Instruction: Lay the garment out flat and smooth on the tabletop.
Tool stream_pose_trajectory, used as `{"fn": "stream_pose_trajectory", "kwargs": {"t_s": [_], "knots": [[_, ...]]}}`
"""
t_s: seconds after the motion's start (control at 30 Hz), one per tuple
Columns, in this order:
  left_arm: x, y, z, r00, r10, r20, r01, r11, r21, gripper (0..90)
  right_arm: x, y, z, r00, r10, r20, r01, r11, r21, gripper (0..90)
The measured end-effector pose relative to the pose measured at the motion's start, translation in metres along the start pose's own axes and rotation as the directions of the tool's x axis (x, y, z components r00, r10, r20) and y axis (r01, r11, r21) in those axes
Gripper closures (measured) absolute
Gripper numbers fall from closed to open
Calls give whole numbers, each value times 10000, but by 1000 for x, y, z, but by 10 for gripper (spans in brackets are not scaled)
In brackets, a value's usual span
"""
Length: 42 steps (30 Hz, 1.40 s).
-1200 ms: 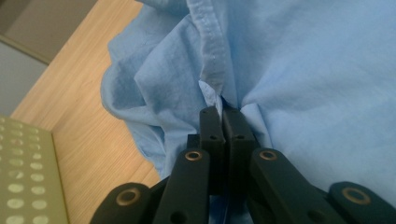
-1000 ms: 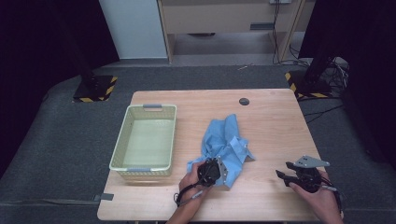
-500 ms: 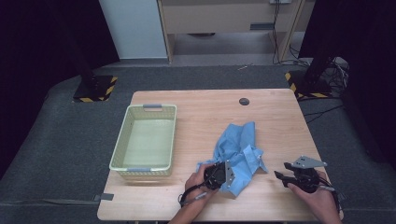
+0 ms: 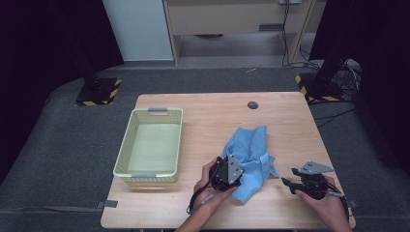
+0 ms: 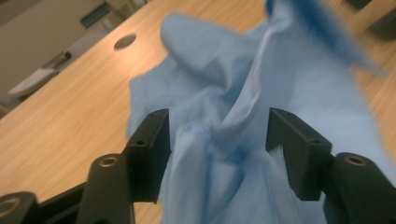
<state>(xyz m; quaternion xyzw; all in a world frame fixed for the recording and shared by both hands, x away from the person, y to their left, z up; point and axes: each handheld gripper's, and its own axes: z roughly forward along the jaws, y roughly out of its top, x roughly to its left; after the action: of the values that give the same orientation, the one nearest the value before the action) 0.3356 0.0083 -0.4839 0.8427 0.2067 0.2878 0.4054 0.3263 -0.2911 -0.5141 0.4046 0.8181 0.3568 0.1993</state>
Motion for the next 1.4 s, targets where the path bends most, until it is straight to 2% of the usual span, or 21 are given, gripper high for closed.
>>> {"fn": "stream_pose_trajectory", "kwargs": {"t_s": [0.1,0.17,0.3,0.33,0.4,0.5,0.53,0.6,0.73,0.77,0.8,0.93,1.03,1.07,1.13,1.2,1.23,1.27,1.33,1.4], "knots": [[-3,11,6,9993,119,356,-116,9999,-88,359,-1,-1,0,10000,86,17,-86,10000,49,421],[-4,14,11,9989,129,447,-126,9999,-69,359,-1,-2,1,10000,53,9,-53,10000,82,420],[-1,17,30,9931,-413,1097,379,9987,330,407,-1,-2,2,10000,-14,9,14,9999,115,418],[-1,16,33,9908,-488,1265,445,9983,371,460,-1,-2,2,10000,-11,10,11,9999,115,418],[-3,16,36,9903,-424,1324,372,9984,416,548,-1,-2,1,10000,47,21,-48,9999,113,416],[-7,19,36,9894,-298,1419,227,9984,510,772,-2,-3,1,10000,73,36,-74,9999,124,415],[-7,21,33,9870,-458,1542,391,9982,458,835,-3,-3,2,10000,49,39,-49,9999,129,415],[-7,25,25,9821,-624,1777,604,9980,165,891,-2,-3,1,10000,37,55,-38,9999,137,414],[-7,35,3,9822,-378,1841,425,9989,-217,896,-3,-2,1,9999,81,105,-82,9999,112,414],[-7,35,3,9822,-378,1841,425,9989,-217,896,-3,-2,1,9999,84,125,-86,9999,124,414],[-6,42,-13,9832,-279,1803,370,9982,-475,896,-3,-2,2,9999,63,141,-65,9999,154,414],[0,50,-41,9821,-415,1835,602,9934,-979,896,-2,-2,2,9999,34,158,-38,9998,212,414],[6,46,-61,9821,-706,1745,939,9872,-1291,895,-2,-2,2,9999,4,170,-7,9998,206,419],[9,39,-65,9840,-852,1567,1041,9877,-1164,896,-2,-2,2,9999,1,159,-4,9998,186,423],[16,24,-63,9861,-1118,1233,1218,9896,-771,896,-2,-2,1,9999,0,135,-2,9999,149,429],[25,4,-52,9833,-1606,852,1620,9867,-98,896,-2,-1,2,9999,-9,145,6,9999,148,447],[28,-6,-44,9842,-1656,627,1641,9860,290,896,-2,-1,2,9998,-71,179,68,9998,196,453],[32,-17,-34,9846,-1701,410,1665,9830,777,896,-1,-2,3,9998,-106,190,102,9997,215,467],[35,-30,-22,9836,-1786,241,1741,9763,1288,895,0,-1,2,9996,-251,146,249,9996,151,506],[37,-43,-10,9864,-1647,3,1616,9684,1898,895,1,1,1,9991,-412,34,412,9992,-4,552]]}}
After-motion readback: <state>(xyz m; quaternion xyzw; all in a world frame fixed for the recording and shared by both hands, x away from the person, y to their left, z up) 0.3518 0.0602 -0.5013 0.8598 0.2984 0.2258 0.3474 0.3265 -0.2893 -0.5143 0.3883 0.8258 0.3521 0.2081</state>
